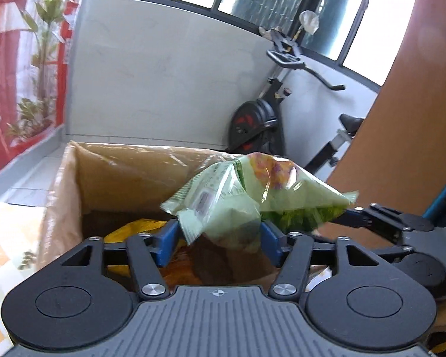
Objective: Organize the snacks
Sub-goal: 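Carry the pale green bag over the box and release it inside, then move the right tool back to the snack pile beside the box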
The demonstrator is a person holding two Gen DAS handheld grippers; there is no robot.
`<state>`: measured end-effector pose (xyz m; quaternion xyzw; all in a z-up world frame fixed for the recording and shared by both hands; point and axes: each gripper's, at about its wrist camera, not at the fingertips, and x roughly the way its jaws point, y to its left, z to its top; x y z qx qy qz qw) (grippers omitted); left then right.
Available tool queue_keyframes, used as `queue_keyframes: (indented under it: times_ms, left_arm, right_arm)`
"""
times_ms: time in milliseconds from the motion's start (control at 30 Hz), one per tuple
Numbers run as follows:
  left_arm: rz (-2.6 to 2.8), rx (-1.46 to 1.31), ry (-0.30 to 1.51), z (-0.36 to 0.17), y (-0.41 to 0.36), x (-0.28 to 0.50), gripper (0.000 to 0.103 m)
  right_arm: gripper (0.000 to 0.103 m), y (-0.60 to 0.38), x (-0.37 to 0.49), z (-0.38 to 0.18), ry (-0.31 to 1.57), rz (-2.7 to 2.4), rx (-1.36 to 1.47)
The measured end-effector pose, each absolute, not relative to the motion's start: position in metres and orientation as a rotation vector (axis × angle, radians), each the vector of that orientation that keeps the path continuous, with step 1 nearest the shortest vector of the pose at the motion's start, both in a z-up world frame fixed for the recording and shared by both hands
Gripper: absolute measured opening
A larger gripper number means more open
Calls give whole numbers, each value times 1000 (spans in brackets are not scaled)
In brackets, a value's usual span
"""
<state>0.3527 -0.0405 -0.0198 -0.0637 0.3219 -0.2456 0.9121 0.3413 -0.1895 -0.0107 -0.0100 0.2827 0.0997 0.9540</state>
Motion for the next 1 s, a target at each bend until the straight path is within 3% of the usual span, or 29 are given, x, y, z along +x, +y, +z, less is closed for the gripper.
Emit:
queue_keyframes:
  times_ms: [467, 1000]
  left_arm:
    - [-457, -69, 583, 11, -18, 295, 69]
    - [-382, -60, 622, -25, -1, 258, 69]
  right_arm:
    - [68, -181, 279, 6, 551, 163, -19]
    - [68, -184, 226, -16, 545, 117, 12]
